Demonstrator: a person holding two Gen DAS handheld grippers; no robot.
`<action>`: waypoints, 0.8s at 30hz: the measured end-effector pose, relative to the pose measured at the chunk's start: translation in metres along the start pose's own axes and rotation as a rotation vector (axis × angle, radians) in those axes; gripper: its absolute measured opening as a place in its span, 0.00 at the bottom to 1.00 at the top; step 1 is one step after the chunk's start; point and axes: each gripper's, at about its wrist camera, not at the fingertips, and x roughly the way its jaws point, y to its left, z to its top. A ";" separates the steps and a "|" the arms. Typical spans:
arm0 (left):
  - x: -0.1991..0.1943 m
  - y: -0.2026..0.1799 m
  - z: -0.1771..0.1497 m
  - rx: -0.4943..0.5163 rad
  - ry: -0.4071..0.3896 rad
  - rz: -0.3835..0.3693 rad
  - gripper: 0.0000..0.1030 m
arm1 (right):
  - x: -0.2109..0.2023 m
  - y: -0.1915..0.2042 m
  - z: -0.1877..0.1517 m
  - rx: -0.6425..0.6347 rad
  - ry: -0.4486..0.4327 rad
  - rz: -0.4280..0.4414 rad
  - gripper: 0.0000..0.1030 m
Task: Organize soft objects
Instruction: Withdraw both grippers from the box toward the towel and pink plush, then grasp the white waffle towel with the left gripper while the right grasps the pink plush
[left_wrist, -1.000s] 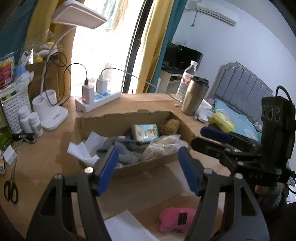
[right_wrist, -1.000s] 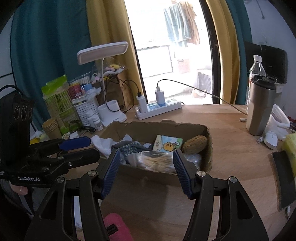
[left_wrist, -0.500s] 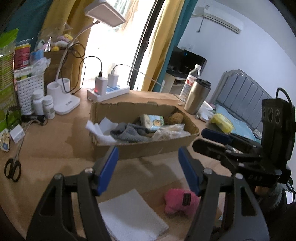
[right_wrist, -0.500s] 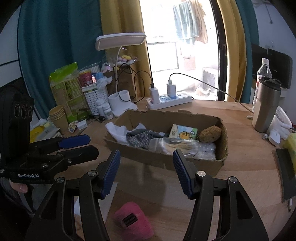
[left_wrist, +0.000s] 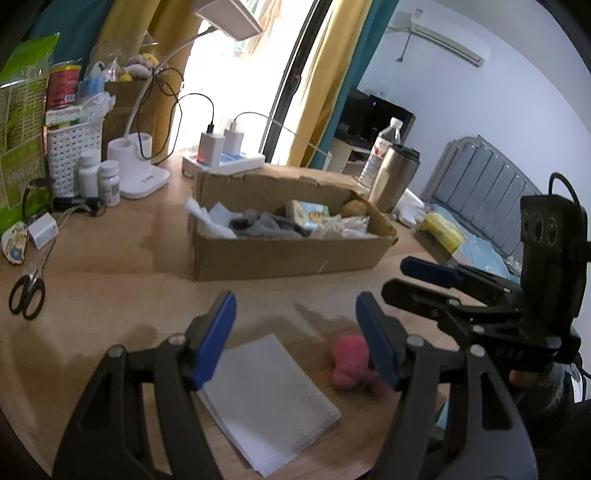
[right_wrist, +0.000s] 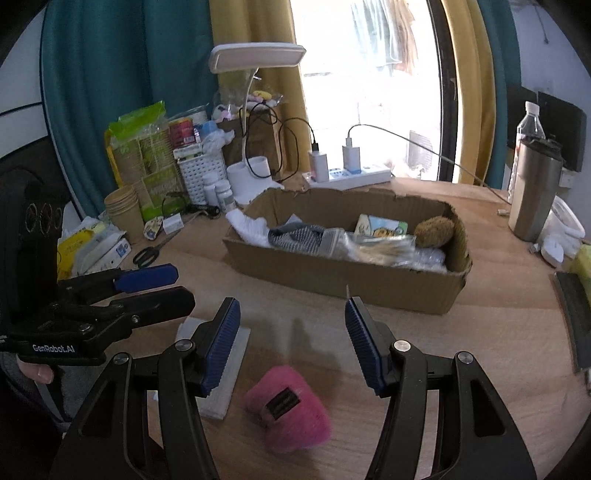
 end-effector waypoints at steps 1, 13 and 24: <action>0.000 -0.001 -0.003 0.002 0.004 0.002 0.67 | 0.001 0.001 -0.002 0.002 0.004 0.002 0.61; 0.015 0.003 -0.032 0.009 0.090 0.050 0.75 | 0.008 -0.005 -0.025 0.023 0.055 -0.002 0.61; 0.029 0.004 -0.049 0.047 0.159 0.127 0.75 | 0.021 -0.016 -0.043 0.053 0.110 -0.010 0.61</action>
